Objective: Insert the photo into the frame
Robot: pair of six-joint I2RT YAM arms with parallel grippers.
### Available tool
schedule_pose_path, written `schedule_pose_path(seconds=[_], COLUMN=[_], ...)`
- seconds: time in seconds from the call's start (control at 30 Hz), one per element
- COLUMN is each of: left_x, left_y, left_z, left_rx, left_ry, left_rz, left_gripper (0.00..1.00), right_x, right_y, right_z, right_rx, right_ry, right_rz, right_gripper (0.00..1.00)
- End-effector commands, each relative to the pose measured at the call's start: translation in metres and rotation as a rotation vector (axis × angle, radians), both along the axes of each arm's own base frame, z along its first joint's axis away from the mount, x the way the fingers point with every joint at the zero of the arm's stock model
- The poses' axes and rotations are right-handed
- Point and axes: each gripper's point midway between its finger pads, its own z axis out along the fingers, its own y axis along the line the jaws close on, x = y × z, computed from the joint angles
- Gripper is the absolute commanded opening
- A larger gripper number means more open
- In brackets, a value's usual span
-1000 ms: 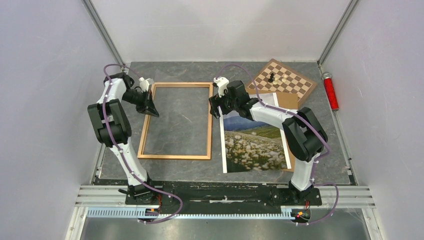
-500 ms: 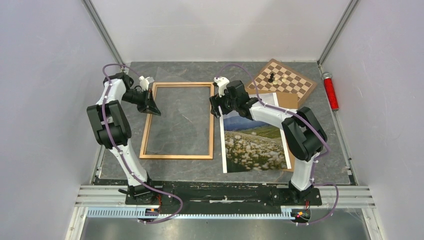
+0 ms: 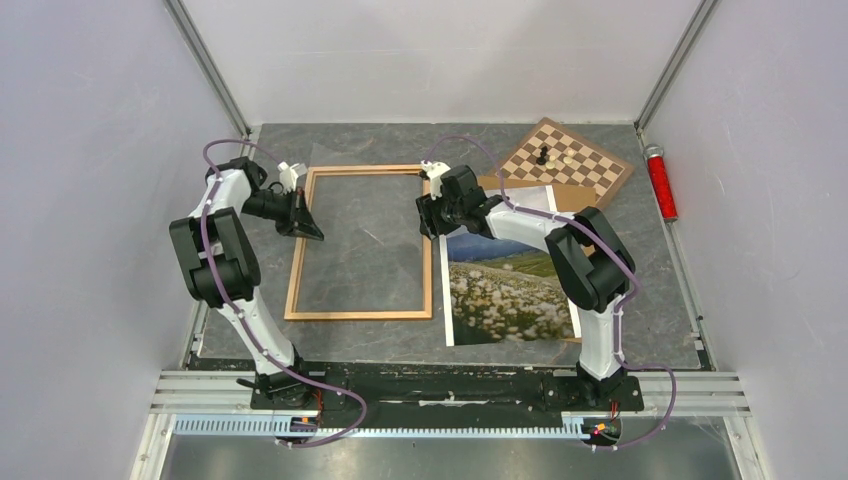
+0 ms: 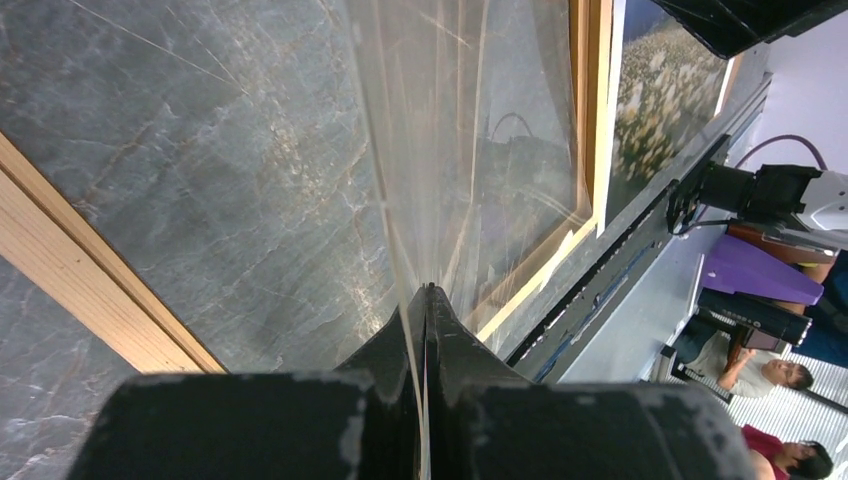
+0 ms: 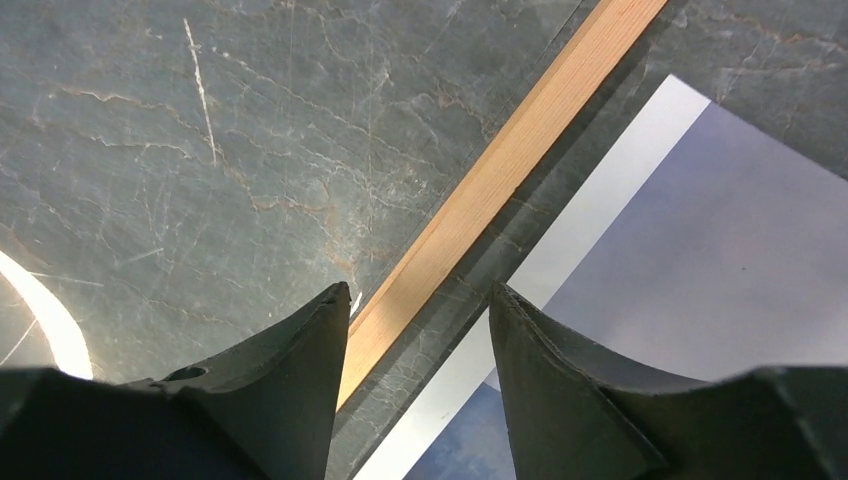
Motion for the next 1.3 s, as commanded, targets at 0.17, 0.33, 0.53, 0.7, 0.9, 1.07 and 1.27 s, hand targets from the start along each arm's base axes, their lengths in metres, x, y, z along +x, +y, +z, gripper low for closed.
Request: schedule_pose_path(seconds=[0.17, 0.33, 0.53, 0.7, 0.9, 1.07, 1.27], left_x=[-0.013, -0.021, -0.023, -0.018, -0.008, 0.0, 0.006], left_y=[-0.009, -0.011, -0.012, -0.011, -0.011, -0.013, -0.01], left_z=[0.021, 0.025, 0.027, 0.032, 0.043, 0.044, 0.039], left_rx=[-0.013, -0.01, -0.008, -0.017, -0.088, -0.161, -0.176], left_ry=[-0.121, -0.136, -0.151, -0.173, -0.238, -0.234, -0.221], left_rz=[-0.04, -0.042, -0.044, -0.042, -0.049, -0.037, 0.002], left_gripper=[0.02, 0.02, 0.02, 0.02, 0.02, 0.02, 0.02], right_x=[-0.003, -0.012, -0.019, -0.022, -0.022, -0.022, -0.023], right_y=[0.009, 0.006, 0.006, 0.005, 0.001, -0.003, -0.003], right_z=[-0.003, -0.019, -0.033, -0.036, -0.033, -0.033, -0.036], right_rx=[0.014, 0.006, 0.001, 0.002, 0.016, 0.01, 0.01], right_ry=[0.009, 0.041, 0.074, 0.087, 0.065, 0.052, 0.061], right_rz=[-0.004, 0.0, 0.009, 0.019, 0.037, 0.047, 0.05], right_gripper=[0.53, 0.5, 0.44, 0.36, 0.27, 0.25, 0.22])
